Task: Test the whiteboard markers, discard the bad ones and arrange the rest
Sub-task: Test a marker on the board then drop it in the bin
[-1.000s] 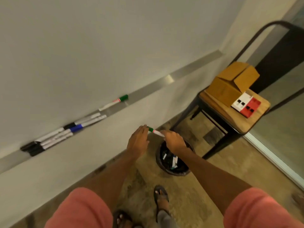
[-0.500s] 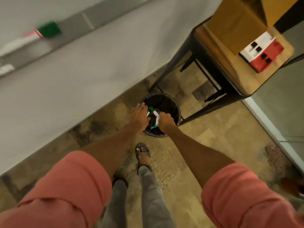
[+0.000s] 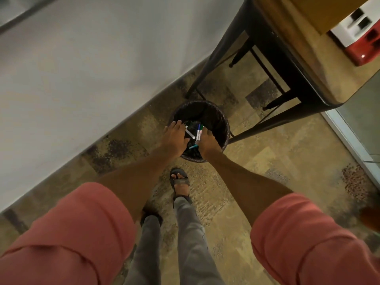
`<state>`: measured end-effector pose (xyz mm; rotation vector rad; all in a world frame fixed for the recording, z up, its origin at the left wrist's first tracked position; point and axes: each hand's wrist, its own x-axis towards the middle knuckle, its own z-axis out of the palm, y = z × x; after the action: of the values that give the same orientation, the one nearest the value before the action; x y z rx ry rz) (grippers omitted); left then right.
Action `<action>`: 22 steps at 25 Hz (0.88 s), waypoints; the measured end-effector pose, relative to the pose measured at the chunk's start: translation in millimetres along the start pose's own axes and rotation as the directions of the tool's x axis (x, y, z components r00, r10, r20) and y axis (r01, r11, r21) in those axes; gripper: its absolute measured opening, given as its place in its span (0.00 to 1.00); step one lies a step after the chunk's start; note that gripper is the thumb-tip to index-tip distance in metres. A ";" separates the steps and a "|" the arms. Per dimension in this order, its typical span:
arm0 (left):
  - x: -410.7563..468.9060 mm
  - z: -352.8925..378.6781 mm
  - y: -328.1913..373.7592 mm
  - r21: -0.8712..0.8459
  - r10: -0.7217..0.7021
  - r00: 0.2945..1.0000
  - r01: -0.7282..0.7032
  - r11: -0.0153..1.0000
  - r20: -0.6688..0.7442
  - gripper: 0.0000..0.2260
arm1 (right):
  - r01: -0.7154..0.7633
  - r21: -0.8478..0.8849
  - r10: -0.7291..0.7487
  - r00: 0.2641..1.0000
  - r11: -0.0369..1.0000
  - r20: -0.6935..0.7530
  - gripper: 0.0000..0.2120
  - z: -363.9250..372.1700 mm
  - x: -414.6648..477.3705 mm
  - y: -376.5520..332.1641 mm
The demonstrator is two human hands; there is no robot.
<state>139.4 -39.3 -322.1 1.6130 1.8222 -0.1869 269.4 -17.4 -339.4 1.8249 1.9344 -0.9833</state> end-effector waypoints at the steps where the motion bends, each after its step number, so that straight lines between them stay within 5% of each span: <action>1: -0.1 -0.6 0.7 0.000 0.002 1.000 -0.002 1.000 0.001 0.26 | 0.023 -0.009 -0.023 1.000 1.000 -0.011 0.27 -0.1 -0.7 0.3; 15: -61.4 -84.2 -7.8 -0.017 0.013 0.990 -0.016 1.000 -0.141 0.25 | 0.295 -0.212 -0.331 0.929 0.932 -0.162 0.28 -60.1 -56.9 -61.0; 22: -132.7 -141.3 -37.4 -0.009 0.021 0.929 -0.026 1.000 -0.370 0.24 | 0.421 -0.311 -0.498 0.836 0.852 -0.230 0.28 -99.8 -110.9 -144.7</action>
<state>48.8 -82.0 -152.0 1.7493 2.0751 0.1529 169.1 -29.0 -157.7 1.4557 2.6392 -0.5556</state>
